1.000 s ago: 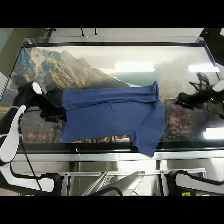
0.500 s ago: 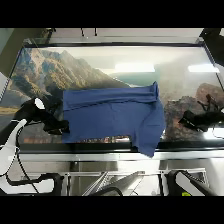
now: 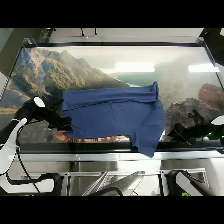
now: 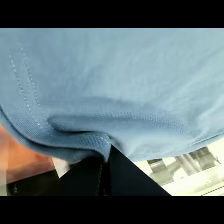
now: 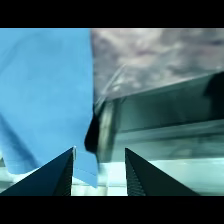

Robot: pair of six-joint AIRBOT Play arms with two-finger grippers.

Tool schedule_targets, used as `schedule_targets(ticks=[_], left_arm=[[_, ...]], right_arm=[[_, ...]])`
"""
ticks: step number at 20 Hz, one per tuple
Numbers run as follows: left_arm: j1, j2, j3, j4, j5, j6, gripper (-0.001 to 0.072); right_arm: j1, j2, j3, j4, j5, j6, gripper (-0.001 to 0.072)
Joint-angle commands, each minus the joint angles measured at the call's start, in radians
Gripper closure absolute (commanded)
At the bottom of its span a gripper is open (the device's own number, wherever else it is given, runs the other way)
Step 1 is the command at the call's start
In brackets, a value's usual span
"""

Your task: Fold the shirts.

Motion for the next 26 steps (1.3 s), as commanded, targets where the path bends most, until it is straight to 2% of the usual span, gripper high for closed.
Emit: schedule_targets(ticks=[1, 5, 10, 13, 14, 15, 17, 23, 26], left_arm=[[0.018, 0.001, 0.025, -0.006, -0.019, 0.005, 0.0692], [0.018, 0.001, 0.023, -0.006, -0.011, 0.008, 0.0692], [0.018, 0.001, 0.023, -0.006, -0.006, 0.008, 0.0692], [0.018, 0.001, 0.023, -0.006, -0.01, 0.008, 0.0692], [0.018, 0.001, 0.023, -0.005, -0.018, 0.008, 0.0692], [0.021, 0.001, 0.023, -0.005, -0.023, 0.008, 0.0692], [0.037, 0.001, 0.023, -0.005, -0.024, 0.008, 0.0692], [0.113, 0.08, 0.024, -0.01, -0.055, 0.008, 0.0692], [0.159, 0.164, 0.027, -0.006, -0.017, 0.008, 0.0693]], right_arm=[[0.0, -0.006, -0.12, 0.114, -0.069, -0.069, 0.0359], [0.0, -0.056, -0.228, 0.257, -0.142, -0.201, 0.0359], [0.0, -0.162, -0.23, 0.387, -0.2, -0.36, 0.0359], [0.0, -0.237, -0.227, 0.512, -0.193, -0.492, 0.0374], [0.0, -0.246, -0.223, 0.542, -0.176, -0.53, 0.0489], [0.0, -0.248, -0.21, 0.561, -0.151, -0.557, 0.0635], [0.0, -0.225, -0.163, 0.555, -0.109, -0.569, 0.0689], [0.0, -0.031, 0.039, 0.55, -0.108, -0.545, 0.069], [0.0, -0.031, 0.104, 0.55, -0.185, -0.561, 0.069]])
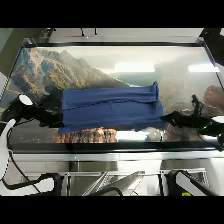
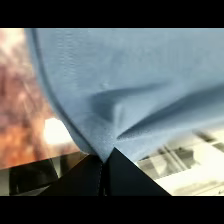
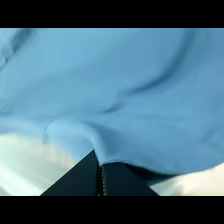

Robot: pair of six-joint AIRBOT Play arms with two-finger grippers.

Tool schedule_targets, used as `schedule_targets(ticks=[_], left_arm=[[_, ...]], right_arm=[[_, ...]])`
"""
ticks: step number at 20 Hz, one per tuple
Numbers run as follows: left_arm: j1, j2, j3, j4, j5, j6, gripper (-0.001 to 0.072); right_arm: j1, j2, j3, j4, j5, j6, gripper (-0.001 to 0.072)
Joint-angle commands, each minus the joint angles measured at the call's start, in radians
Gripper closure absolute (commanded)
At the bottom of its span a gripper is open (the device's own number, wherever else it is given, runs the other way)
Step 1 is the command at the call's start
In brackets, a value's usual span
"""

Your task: Fold the shirts.

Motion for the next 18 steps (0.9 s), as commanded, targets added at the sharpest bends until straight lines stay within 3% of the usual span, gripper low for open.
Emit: schedule_targets(ticks=[1, 5, 8, 13, 18], left_arm=[[0.058, 0.071, 0.013, 0.003, 0.03, 0.0, 0.0693], [0.028, -0.001, 0.183, -0.006, 0.025, -0.001, 0.0693], [-0.05, -0.124, 0.391, 0.01, 0.024, -0.014, 0.0693], [-0.112, -0.348, 0.631, 0.081, 0.013, -0.06, 0.0693], [-0.133, -0.535, 0.819, 0.082, -0.076, -0.061, 0.0692]], right_arm=[[0.002, -0.007, 0.098, 0.01, -0.084, -0.033, 0.069], [0.121, -0.199, 0.28, 0.021, -0.159, -0.108, 0.069], [0.251, -0.374, 0.461, -0.01, -0.292, -0.12, 0.069], [0.323, -0.651, 0.67, -0.021, -0.307, -0.12, 0.0689], [0.327, -0.713, 0.698, -0.076, -0.34, -0.118, 0.0689]])
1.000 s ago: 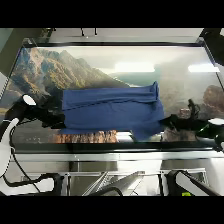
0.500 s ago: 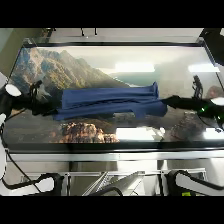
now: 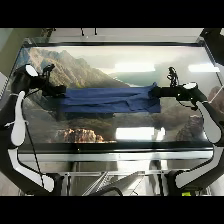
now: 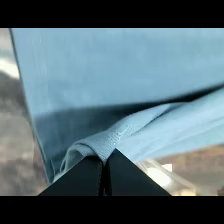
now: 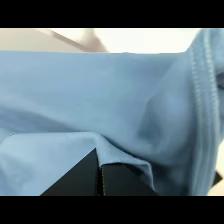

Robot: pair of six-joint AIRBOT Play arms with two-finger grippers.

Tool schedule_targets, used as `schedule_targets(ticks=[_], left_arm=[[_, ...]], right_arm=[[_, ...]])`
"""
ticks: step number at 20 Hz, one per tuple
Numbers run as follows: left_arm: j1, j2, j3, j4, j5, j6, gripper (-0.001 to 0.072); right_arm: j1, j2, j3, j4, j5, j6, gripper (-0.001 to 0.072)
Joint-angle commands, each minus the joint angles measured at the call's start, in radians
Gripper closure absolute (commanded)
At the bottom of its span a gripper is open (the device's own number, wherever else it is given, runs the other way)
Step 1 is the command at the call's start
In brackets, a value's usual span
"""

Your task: Fold the shirts.

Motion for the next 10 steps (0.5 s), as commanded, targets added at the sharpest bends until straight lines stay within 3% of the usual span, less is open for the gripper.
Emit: schedule_targets(ticks=[1, 2, 3, 4, 5, 6, 7, 10], left_arm=[[-0.013, -0.124, 0.14, 0.005, -0.077, -0.005, 0.0691], [-0.013, -0.144, 0.171, 0.005, -0.098, -0.007, 0.0686], [-0.011, -0.156, 0.201, 0.006, -0.114, -0.006, 0.0385], [-0.006, -0.167, 0.238, 0.006, -0.127, -0.016, 0.0013], [-0.005, -0.173, 0.275, 0.005, -0.135, -0.019, 0.0016], [-0.003, -0.172, 0.31, 0.006, -0.134, -0.03, 0.0016], [-0.003, -0.172, 0.342, 0.005, -0.133, -0.045, 0.0016], [-0.006, -0.147, 0.338, 0.003, -0.101, -0.059, 0.0016]], right_arm=[[0.008, -0.03, 0.031, -0.077, -0.021, -0.001, 0.0677], [0.008, -0.021, 0.042, -0.133, -0.021, 0.018, 0.0528], [0.006, -0.011, 0.059, -0.203, -0.013, 0.067, 0.0361], [0.001, 0.002, 0.08, -0.273, 0.005, 0.129, 0.0318], [-0.008, 0.014, 0.101, -0.322, 0.033, 0.181, 0.0279], [-0.026, 0.022, 0.121, -0.364, 0.069, 0.233, 0.0101], [-0.046, 0.024, 0.132, -0.385, 0.103, 0.271, 0.0062], [-0.088, 0.004, 0.133, -0.386, 0.202, 0.314, 0.0034]])
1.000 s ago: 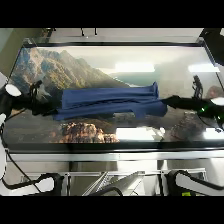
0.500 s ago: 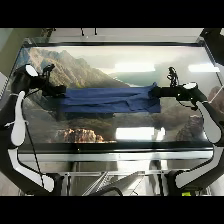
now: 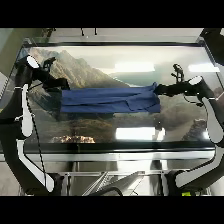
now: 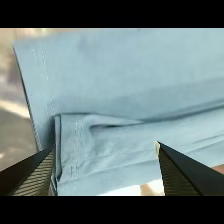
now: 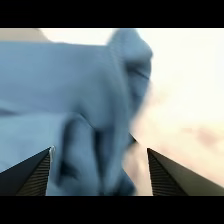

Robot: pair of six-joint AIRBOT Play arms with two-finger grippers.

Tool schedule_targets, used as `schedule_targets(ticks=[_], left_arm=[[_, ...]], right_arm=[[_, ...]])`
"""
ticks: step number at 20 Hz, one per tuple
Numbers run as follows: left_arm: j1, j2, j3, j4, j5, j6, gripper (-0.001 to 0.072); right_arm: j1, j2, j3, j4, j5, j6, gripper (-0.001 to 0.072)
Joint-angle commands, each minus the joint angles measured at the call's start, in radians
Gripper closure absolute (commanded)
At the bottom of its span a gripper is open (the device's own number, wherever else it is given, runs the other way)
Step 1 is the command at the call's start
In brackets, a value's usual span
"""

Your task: Fold the shirts.

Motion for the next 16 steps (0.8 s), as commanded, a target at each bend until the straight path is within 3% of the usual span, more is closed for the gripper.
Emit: schedule_targets(ticks=[1, 5, 9, 10, 11, 13, 14, 16], left_arm=[[-0.003, 0.021, -0.006, -0.002, 0.032, -0.033, 0.0016], [-0.004, 0.031, -0.047, -0.051, 0.013, -0.051, 0.0017], [-0.008, 0.032, -0.046, -0.195, -0.003, -0.05, 0.0017], [-0.017, 0.032, -0.046, -0.22, -0.004, -0.05, 0.0018], [-0.028, 0.032, -0.046, -0.232, -0.004, -0.05, 0.0018], [-0.062, 0.032, -0.046, -0.243, -0.004, -0.049, 0.0036], [-0.083, 0.032, -0.046, -0.243, -0.003, -0.048, 0.0186], [-0.137, 0.032, -0.047, -0.243, 0.008, -0.035, 0.0494]], right_arm=[[-0.035, -0.021, 0.016, -0.06, 0.127, 0.082, 0.0017], [-0.034, -0.075, 0.016, 0.021, 0.208, 0.08, 0.0017], [-0.034, -0.126, 0.016, 0.077, 0.235, 0.066, 0.0021], [-0.034, -0.136, 0.016, 0.091, 0.234, 0.065, 0.0127], [-0.034, -0.145, 0.016, 0.11, 0.233, 0.043, 0.0349], [-0.034, -0.148, 0.016, 0.155, 0.226, -0.005, 0.0624], [-0.034, -0.144, 0.016, 0.192, 0.227, -0.041, 0.0689], [-0.035, -0.126, 0.027, 0.235, 0.229, -0.055, 0.069]])
